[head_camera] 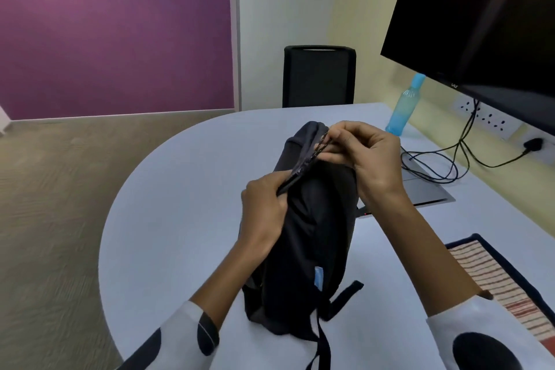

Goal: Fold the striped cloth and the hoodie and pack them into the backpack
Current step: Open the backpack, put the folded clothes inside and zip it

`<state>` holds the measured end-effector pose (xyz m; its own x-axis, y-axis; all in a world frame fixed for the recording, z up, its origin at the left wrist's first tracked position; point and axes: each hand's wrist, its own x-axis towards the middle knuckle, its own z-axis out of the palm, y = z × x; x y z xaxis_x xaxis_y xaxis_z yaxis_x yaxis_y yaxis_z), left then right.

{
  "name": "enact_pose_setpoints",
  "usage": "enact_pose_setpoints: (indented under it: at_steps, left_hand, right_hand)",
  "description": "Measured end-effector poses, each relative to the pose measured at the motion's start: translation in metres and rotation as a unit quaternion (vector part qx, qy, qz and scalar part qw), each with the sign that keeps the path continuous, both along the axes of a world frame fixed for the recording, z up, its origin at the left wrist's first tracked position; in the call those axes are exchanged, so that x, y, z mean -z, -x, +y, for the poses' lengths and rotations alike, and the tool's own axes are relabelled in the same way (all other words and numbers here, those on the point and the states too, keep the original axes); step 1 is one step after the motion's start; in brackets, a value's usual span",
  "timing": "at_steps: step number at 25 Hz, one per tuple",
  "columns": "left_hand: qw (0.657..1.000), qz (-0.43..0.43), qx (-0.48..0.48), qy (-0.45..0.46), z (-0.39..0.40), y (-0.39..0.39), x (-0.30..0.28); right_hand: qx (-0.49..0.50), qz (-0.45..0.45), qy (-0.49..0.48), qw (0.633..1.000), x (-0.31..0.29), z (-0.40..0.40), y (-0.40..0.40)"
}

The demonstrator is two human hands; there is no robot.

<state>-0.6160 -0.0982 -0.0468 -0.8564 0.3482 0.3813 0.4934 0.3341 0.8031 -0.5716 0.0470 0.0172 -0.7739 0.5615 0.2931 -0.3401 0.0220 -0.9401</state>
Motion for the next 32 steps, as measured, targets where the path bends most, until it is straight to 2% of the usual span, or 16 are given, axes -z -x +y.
enact_pose_setpoints:
  at_steps: [6, 8, 11, 13, 15, 16, 19, 21, 24, 27, 29, 32]
  left_hand:
    - [0.996, 0.083, 0.001, 0.032, -0.035, 0.045, -0.021]
    - [0.996, 0.072, -0.021, 0.039, -0.046, 0.056, -0.021]
    - [0.995, -0.005, -0.027, 0.098, -0.065, 0.06, -0.018]
    - [0.984, -0.085, 0.033, 0.15, -0.07, 0.055, -0.023]
    - [0.96, -0.167, 0.119, 0.191, -0.059, 0.042, -0.036]
    - [0.953, -0.174, 0.136, 0.206, -0.046, 0.034, -0.044]
    - [0.97, -0.078, 0.097, 0.211, 0.011, 0.008, -0.053]
    - [0.968, -0.03, 0.074, 0.239, 0.048, -0.002, -0.048]
    - [0.956, -0.042, 0.04, 0.286, 0.069, 0.007, -0.03]
    - [0.957, 0.031, 0.037, 0.285, 0.059, 0.017, -0.02]
    - [0.957, 0.103, 0.03, 0.268, 0.05, 0.023, -0.022]
    - [0.963, 0.151, 0.019, 0.224, 0.037, 0.037, -0.029]
  right_hand:
    - [0.073, 0.025, 0.194, 0.978, 0.012, 0.044, 0.024]
    - [0.104, 0.009, 0.245, 0.964, 0.023, 0.058, 0.028]
    - [0.115, -0.039, 0.275, 0.954, 0.045, 0.074, 0.023]
    - [0.101, -0.051, 0.271, 0.956, 0.048, 0.078, 0.02]
    - [0.079, -0.052, 0.243, 0.965, 0.038, 0.075, 0.019]
    - [0.06, -0.052, 0.226, 0.971, 0.031, 0.07, 0.018]
    - [-0.012, -0.064, 0.163, 0.984, 0.014, 0.045, 0.012]
    - [-0.045, -0.063, 0.135, 0.988, 0.009, 0.034, 0.006]
    - [-0.039, -0.058, 0.14, 0.988, 0.017, 0.043, -0.003]
    - [-0.002, -0.09, 0.214, 0.973, 0.054, 0.063, -0.003]
    - [0.034, -0.121, 0.283, 0.951, 0.085, 0.074, 0.004]
    - [0.044, -0.141, 0.381, 0.913, 0.117, 0.088, 0.02]
